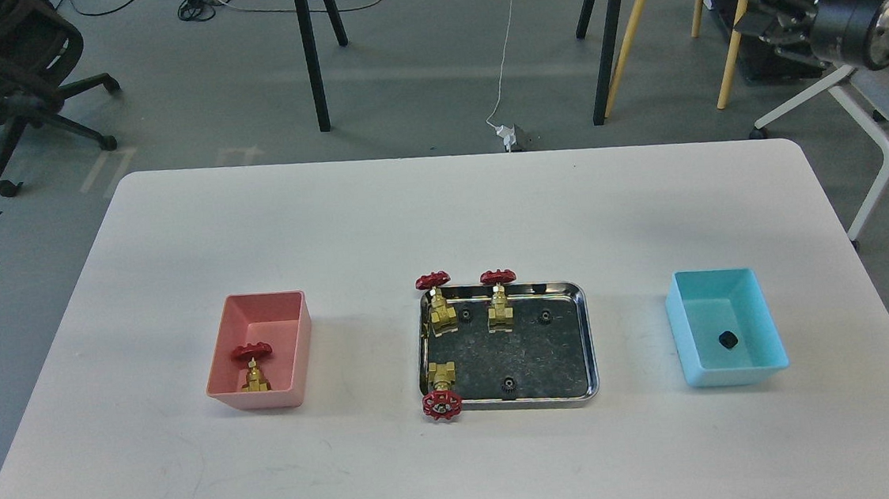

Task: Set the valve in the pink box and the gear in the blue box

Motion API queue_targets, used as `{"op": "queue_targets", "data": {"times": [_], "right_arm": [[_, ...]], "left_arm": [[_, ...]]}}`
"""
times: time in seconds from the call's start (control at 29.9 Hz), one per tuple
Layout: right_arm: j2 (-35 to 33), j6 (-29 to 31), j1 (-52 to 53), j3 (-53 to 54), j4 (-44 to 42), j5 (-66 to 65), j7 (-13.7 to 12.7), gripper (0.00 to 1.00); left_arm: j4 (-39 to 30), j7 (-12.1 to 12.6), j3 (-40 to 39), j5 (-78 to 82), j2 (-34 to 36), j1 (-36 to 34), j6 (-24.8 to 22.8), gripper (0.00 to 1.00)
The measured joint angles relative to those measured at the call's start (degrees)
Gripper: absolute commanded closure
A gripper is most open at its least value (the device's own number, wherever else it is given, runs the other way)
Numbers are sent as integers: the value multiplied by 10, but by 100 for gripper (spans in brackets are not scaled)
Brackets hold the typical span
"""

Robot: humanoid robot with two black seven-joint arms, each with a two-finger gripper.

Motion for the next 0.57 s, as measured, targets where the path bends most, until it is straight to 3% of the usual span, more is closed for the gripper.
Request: {"op": "queue_targets", "data": {"times": [0.23,0.33,0.43,0.57], "right_arm": [[55,-13,43,2,-102,127,-21,21],[80,-99,43,2,-112,177,-27,15],[121,-195,42,2,-132,227,-30,2],[168,-285,43,5,-151,250,-31,1]], "left_arm": [[-1,5,4,1,-56,-12,28,3],[-1,5,4,1,-61,-14,37,3],[-1,4,4,1,-59,-14,42,3],[-1,1,4,1,-52,-13,44,2]]}}
